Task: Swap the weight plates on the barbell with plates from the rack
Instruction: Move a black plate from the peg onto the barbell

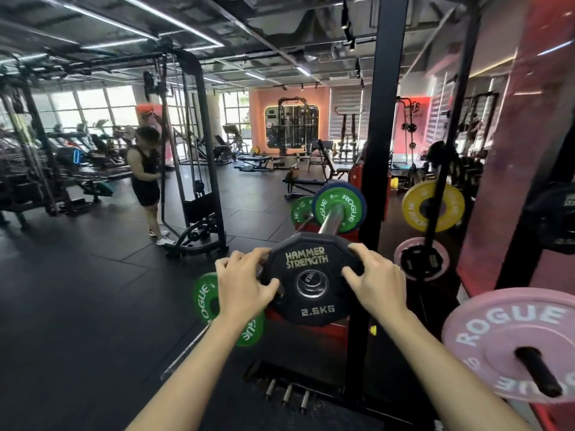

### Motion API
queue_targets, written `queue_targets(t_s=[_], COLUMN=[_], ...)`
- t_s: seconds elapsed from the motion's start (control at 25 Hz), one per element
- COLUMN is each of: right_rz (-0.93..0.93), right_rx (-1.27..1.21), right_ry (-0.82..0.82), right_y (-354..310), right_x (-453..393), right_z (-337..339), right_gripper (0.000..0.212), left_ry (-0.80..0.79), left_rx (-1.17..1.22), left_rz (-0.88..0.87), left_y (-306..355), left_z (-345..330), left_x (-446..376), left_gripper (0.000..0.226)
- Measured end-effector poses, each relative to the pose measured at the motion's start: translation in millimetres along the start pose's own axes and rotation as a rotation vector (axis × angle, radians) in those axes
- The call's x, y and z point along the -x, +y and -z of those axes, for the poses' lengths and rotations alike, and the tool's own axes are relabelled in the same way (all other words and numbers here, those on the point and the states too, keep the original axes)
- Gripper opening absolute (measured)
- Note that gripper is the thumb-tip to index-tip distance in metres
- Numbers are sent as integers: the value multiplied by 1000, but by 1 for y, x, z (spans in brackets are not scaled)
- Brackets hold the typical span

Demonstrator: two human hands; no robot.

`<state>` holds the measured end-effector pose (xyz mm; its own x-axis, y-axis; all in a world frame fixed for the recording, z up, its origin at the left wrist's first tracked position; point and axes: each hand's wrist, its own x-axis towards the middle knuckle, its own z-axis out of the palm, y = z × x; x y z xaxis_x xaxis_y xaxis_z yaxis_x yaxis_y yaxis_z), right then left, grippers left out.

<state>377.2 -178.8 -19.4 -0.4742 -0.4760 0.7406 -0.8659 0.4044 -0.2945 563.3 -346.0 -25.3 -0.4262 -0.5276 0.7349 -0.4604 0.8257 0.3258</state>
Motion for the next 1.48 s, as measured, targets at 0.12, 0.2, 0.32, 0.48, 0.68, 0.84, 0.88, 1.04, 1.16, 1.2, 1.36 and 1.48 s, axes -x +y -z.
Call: queue_targets(t_s=[0.12,0.2,0.32,0.48,0.68,0.84,0.88,1.04,1.16,1.2,1.36,1.48], right_rz=[-31,-34,2,18,-100,-72,-76,-105,-106,-100,-83,-103], right_rx=[79,104,118,244,247,240,244,282,320,326,327,320], right_ry=[13,48,155,208,55,43,41,58,53,57,67,71], right_y=[-7,-8,-8,-10,-5,-1,-2,-4,-8,-9,-13,-17], right_x=[-3,-2,4,1,-6,1,3,7,11,12,19,24], right_z=[-4,-7,-14,-19,-21,-16,-15,-10,-3,-1,9,14], right_gripper=[43,43,39,41,43,50,53,61,63,63,63,64], left_ry=[-22,-25,-34,-69,-90,-87,-80,-43,-32,-32,-7,-7], left_rx=[50,74,137,157,123,103,103,49,-12,-26,-28,-68], left_rz=[4,-6,-15,-10,-19,-63,-64,-47,-11,-4,34,25], left_y=[-10,-15,-24,-26,-18,-20,-21,-24,-24,-24,-17,-14], left_z=[-9,-16,-29,-45,-52,-54,-54,-49,-42,-38,-20,-9], left_x=[-10,-15,-20,-29,-41,-34,-32,-29,-25,-24,-21,-14], left_gripper=[51,51,51,52,52,54,55,63,70,71,68,66])
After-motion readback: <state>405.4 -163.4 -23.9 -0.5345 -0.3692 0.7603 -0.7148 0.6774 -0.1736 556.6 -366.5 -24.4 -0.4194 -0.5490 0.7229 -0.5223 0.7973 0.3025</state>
